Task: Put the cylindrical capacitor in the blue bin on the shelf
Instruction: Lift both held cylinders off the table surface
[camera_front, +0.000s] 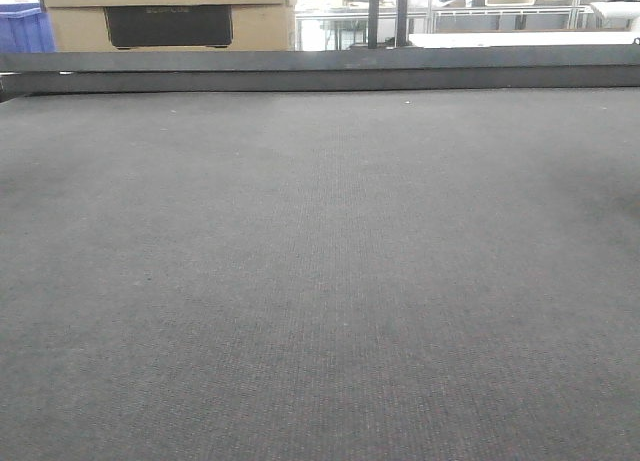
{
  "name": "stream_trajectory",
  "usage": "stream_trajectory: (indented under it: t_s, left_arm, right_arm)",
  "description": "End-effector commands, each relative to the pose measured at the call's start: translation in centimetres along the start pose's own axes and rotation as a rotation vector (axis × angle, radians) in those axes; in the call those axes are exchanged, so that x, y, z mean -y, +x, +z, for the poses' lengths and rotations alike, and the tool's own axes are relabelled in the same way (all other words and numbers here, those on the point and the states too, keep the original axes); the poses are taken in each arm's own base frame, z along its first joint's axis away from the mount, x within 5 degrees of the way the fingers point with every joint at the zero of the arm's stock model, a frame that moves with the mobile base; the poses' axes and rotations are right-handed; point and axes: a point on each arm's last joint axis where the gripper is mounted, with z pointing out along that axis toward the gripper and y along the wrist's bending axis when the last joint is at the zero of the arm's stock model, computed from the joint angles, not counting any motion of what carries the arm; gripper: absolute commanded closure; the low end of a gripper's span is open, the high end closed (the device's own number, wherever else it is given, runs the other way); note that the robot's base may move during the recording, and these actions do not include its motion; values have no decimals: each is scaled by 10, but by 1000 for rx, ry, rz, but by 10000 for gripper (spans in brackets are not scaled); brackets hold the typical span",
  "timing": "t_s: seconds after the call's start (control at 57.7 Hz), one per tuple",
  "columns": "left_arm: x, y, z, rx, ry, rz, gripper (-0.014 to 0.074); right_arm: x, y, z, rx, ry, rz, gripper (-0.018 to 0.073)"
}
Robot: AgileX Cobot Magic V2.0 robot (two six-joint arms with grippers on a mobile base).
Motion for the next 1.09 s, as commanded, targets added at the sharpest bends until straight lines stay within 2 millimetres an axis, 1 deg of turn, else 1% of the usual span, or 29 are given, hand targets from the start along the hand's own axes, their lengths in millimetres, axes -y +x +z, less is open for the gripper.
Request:
stream_trajectory:
  t_s: [0.0, 0.087, 0.121, 0.295, 0.382, 0.503, 0.59, 0.659, 1.075]
  left_arm:
    - [5, -3, -31, -3, 15, 14, 707]
    - [6, -1, -60, -4, 23, 15, 707]
    - [5, 0, -68, -3, 22, 15, 707]
    - [3, 6, -120, 40, 20, 12, 707]
    - [2, 10, -142, 67, 20, 11, 707]
    - [1, 13, -163, 106, 17, 10, 707]
    - [1, 15, -171, 127, 16, 11, 707]
    - [1, 15, -172, 132, 16, 11, 707]
    - [1, 14, -172, 139, 11, 14, 707]
  right_arm:
    - [-1, -5, -22, 61, -8, 9, 721]
    - [-2, -2, -41, 102, -23, 29, 721]
    - [-2, 0, -47, 112, -25, 30, 721]
    - [-3, 18, -79, 149, -29, 34, 721]
    - [-3, 23, -95, 191, -29, 34, 721]
    - [-2, 26, -118, 256, -29, 33, 721]
    - [-2, 27, -131, 297, -29, 33, 721]
    - [-2, 27, -134, 312, -29, 33, 721]
    - [-2, 28, -135, 309, -29, 33, 721]
